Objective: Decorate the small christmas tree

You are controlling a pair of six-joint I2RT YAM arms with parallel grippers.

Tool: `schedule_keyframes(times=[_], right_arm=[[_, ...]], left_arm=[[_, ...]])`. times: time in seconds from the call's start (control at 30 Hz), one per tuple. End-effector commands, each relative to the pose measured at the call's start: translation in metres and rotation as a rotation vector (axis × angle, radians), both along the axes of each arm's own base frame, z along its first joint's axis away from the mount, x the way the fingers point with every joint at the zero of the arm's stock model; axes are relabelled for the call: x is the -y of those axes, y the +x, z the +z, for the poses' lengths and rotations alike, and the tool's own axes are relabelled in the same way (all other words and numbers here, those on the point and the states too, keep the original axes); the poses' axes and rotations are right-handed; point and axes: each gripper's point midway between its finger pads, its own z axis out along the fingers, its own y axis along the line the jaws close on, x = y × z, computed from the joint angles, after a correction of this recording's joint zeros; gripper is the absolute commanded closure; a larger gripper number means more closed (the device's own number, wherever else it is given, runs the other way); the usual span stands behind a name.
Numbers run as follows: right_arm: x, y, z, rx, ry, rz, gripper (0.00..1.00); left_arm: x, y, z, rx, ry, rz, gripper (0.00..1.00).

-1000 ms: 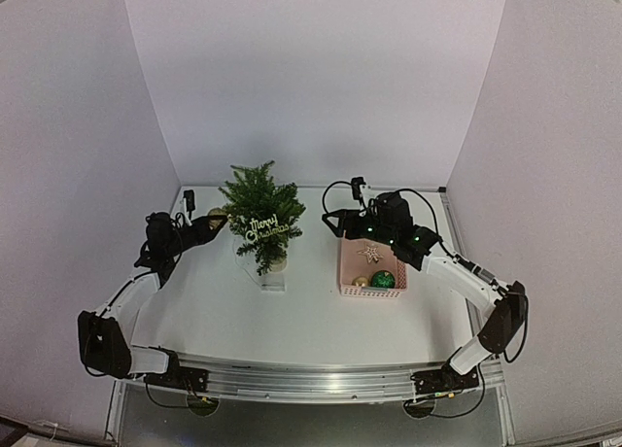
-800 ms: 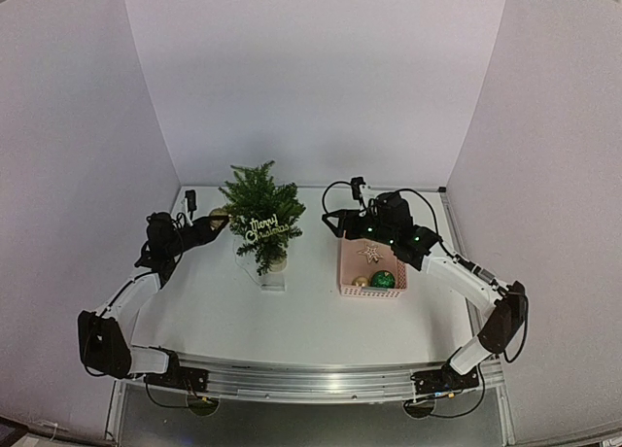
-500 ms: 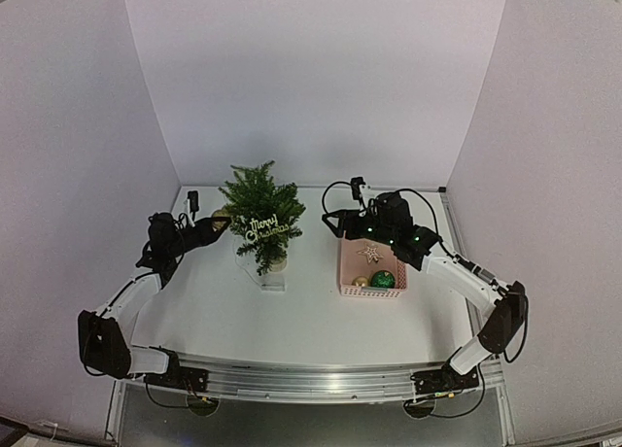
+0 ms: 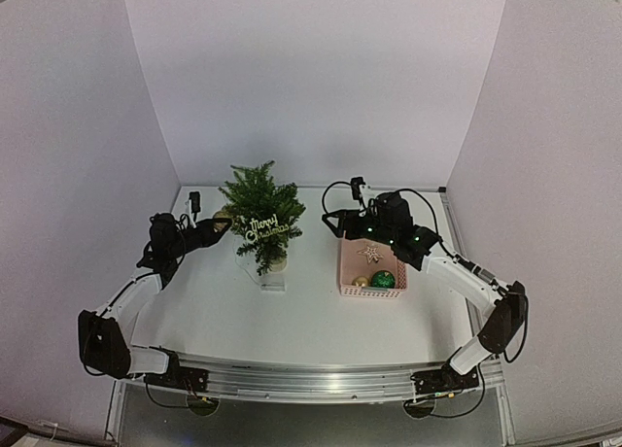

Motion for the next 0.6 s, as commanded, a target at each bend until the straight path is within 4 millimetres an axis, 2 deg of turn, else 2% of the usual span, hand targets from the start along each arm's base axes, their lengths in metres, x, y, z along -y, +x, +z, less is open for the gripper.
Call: schedule_keyframes(times=[0.0,0.17,0.27,0.57], right_arm=[[-0.0014,0.0011,0.0242,0.048,0.031,0.009,0.32],[-0.0014,0.0010,0.0250,0.048,0.034,0.011,0.32],[-0.0018,0.0007,0.0259,0.049,0.035,0.012,0.32],[-0.0011,0.0001,0.0290,0.059,0.035,0.013,0.32]], left_arm=[[-0.0003,-0.0007,-0.0040,0.013,0.017,0.006,0.77],[-0.0007,-0.0004,-0.0035,0.013,0.017,0.010,0.61],[-0.0009,0.0002,-0.0040,0.011,0.018,0.013,0.55],[-0.0032,0.0007,-0.0042,0.002,0.024,0.027,0.47]])
